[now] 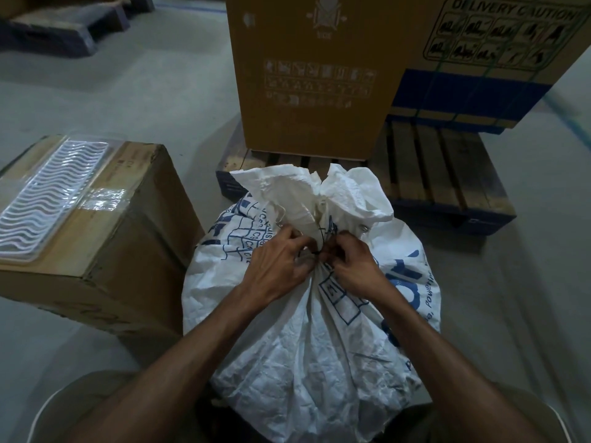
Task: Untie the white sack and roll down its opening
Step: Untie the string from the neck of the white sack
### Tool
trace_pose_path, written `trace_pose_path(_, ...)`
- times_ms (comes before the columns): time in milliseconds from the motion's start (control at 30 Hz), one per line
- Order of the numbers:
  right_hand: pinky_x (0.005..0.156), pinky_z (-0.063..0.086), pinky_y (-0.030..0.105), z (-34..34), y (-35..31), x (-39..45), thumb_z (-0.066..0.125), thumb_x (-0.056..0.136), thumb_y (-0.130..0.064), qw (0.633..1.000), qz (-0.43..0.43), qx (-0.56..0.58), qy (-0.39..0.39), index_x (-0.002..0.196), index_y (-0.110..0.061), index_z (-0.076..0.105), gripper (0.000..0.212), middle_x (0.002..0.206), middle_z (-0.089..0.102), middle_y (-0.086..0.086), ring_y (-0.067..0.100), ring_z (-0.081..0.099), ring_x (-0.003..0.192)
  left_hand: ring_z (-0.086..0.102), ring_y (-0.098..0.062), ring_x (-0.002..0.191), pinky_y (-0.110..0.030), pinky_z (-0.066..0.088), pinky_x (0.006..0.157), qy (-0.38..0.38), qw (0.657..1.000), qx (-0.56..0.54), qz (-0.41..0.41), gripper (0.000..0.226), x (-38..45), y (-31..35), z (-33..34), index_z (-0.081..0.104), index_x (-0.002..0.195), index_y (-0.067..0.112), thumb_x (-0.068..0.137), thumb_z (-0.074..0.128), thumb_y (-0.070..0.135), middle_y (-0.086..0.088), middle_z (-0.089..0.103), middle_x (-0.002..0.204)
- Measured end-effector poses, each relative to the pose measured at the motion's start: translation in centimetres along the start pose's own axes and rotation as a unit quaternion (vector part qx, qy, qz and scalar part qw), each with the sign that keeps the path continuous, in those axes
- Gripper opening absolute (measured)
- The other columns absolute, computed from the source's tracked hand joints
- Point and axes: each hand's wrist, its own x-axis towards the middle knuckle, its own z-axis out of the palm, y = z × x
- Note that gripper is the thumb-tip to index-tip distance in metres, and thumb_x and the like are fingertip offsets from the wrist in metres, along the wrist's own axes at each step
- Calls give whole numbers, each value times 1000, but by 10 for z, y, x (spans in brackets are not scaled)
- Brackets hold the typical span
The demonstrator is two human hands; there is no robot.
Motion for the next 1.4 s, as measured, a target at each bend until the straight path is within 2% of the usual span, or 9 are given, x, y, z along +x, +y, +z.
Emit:
trace_pose_path(233, 67, 40, 5, 3, 7, 1, 64, 88, -4, 1000, -21, -13, 3, 92, -15, 65, 12, 96, 65, 4, 15, 60, 87, 60, -19, 89, -33, 46, 66, -31, 1000, 7, 0, 24, 3, 3, -2, 62, 112, 30, 90, 65, 40, 5, 47, 113)
trace_pose_path(433, 66, 33, 17, 9, 8, -2, 69, 87, -4, 994, -81, -51, 53, 85, -7, 62, 8, 86, 56, 2, 17, 54, 80, 59, -29, 79, -45, 55, 63, -30, 996, 81, 31, 25, 4, 4, -1, 52, 113, 16, 92, 52, 29, -4, 43, 114)
trace_pose_path(667, 70, 36, 21, 11, 13, -7, 61, 91, -6, 993, -61, -55, 82, 89, -4, 64, 4, 92, 62, 9, 20, 58, 86, 42, -15, 76, -33, 39, 60, -25, 994, 91, 54, 24, -1, 0, 0, 49, 114, 17, 102, 49, 37, -3, 41, 110)
trace_pose_path(800, 75, 45, 28, 10, 14, -8, 64, 93, -8, 994, -48, -40, 92, 89, -3, 66, 6, 92, 64, 9, 21, 60, 86, 47, -16, 72, -32, 41, 60, -24, 997, 50, 50, 19, -2, 0, 1, 48, 114, 21, 101, 49, 35, -1, 39, 108)
trace_pose_path(933, 69, 41, 16, 6, 12, -9, 69, 94, -19, 995, -8, 3, 100, 91, -9, 69, 11, 89, 68, 1, 12, 61, 84, 55, -15, 74, -36, 53, 63, -13, 999, -16, 33, 15, -1, -3, 3, 48, 110, 26, 102, 48, 39, 2, 42, 107)
trace_pose_path(1033, 72, 43, 22, 7, 13, -7, 71, 93, -26, 995, 20, 32, 91, 91, -15, 70, 11, 89, 70, -3, 10, 63, 85, 58, -14, 80, -38, 55, 67, -6, 999, -44, 14, 12, -1, -4, 4, 49, 106, 29, 101, 51, 40, 5, 44, 106)
trace_pose_path(1200, 62, 40, 5, 6, 13, -5, 71, 93, -19, 995, 8, 52, 85, 93, -11, 71, 8, 85, 67, -4, -6, 58, 75, 55, -11, 81, -27, 50, 53, 36, 992, 78, 96, 21, -3, 3, 3, 57, 109, 24, 97, 57, 42, 3, 51, 106)
trace_pose_path(1333, 62, 41, 8, 3, 14, -4, 70, 93, -21, 996, 9, 55, 75, 92, -14, 70, 7, 86, 69, -3, 2, 61, 76, 54, -10, 80, -23, 40, 52, 30, 990, 97, 101, 21, 2, 4, 2, 58, 103, 22, 99, 51, 42, 5, 53, 100)
trace_pose_path(1400, 69, 46, 18, 5, 18, -3, 70, 93, -24, 996, 17, 57, 73, 93, -16, 70, 9, 90, 70, -1, 11, 64, 82, 50, -10, 77, -24, 36, 54, 16, 991, 95, 92, 20, 4, 5, 2, 54, 101, 24, 100, 49, 43, 7, 50, 99)
